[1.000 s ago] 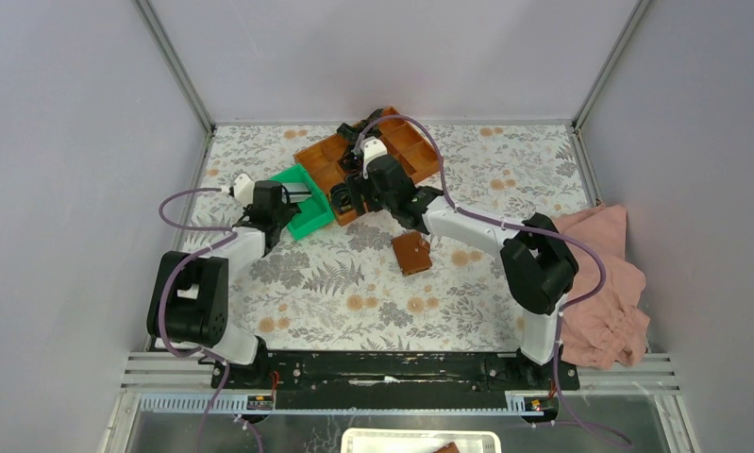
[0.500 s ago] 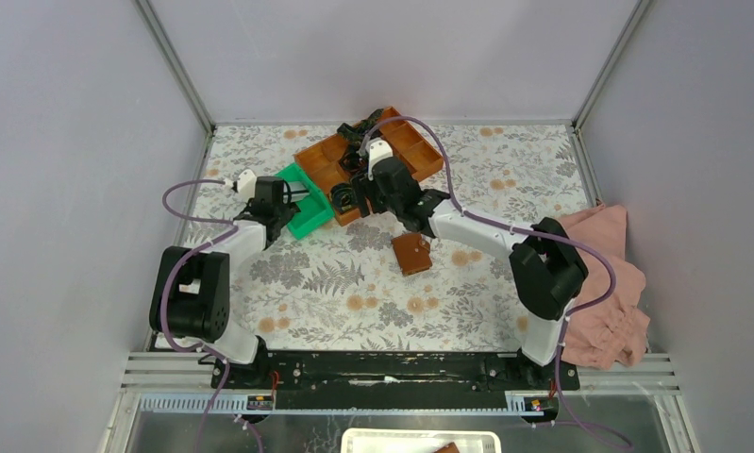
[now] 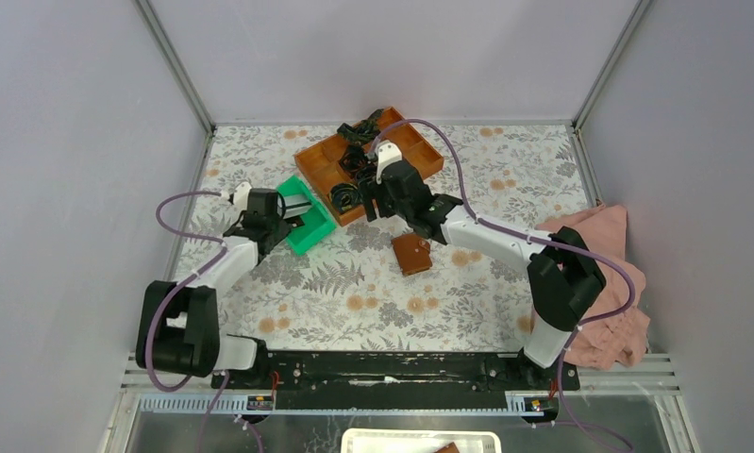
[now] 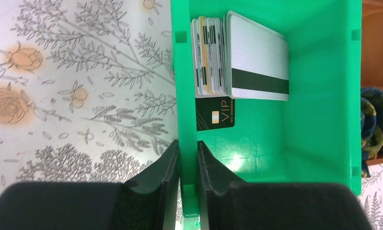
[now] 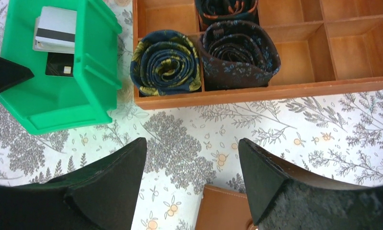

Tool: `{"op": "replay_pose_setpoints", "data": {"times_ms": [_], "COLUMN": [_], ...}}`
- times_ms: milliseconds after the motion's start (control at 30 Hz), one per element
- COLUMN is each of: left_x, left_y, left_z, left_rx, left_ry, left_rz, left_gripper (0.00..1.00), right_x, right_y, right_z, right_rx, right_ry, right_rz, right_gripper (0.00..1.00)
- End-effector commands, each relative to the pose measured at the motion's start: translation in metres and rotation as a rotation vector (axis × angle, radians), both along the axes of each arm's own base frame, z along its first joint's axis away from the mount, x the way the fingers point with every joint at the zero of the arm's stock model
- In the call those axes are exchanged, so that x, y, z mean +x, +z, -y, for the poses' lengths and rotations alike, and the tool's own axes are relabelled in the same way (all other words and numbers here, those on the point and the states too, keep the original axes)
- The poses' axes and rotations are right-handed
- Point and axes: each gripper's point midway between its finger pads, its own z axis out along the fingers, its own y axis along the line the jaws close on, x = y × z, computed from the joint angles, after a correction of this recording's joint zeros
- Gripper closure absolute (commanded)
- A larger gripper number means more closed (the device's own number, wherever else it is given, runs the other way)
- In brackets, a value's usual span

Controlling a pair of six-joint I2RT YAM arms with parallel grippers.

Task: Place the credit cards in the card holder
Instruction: Move the storage box to the center of the board.

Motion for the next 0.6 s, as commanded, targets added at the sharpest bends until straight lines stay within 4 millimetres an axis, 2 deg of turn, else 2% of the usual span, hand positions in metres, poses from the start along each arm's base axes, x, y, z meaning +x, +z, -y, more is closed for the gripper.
{"op": "replay_pose_setpoints", "data": {"times_ms": [0, 300, 567], "left_x": [-0.012, -0.049, -0.084], "left_y": [0.014, 0.018, -0.009], "left_z": [0.011, 0.040, 0.057], "left_rx": [-0.015, 0.062, 0.091], "left_ry": [-0.051, -0.106, -0.093], "left_rz": [0.028, -0.007, -0.076], "left_gripper": [1.00, 1.00, 0.99], "right_x": [-0.009, -0.028, -0.043], "right_y": [0.026, 0.031, 0.025], "right_z": [-0.003, 0.004, 0.006], "right_rx": [0.078, 0.121, 0.121], "right_ry": [0.020, 0.038, 0.062], "right_rz": [0.029, 0.011, -0.005], "right_gripper": [0.22, 0.23, 0.24]}}
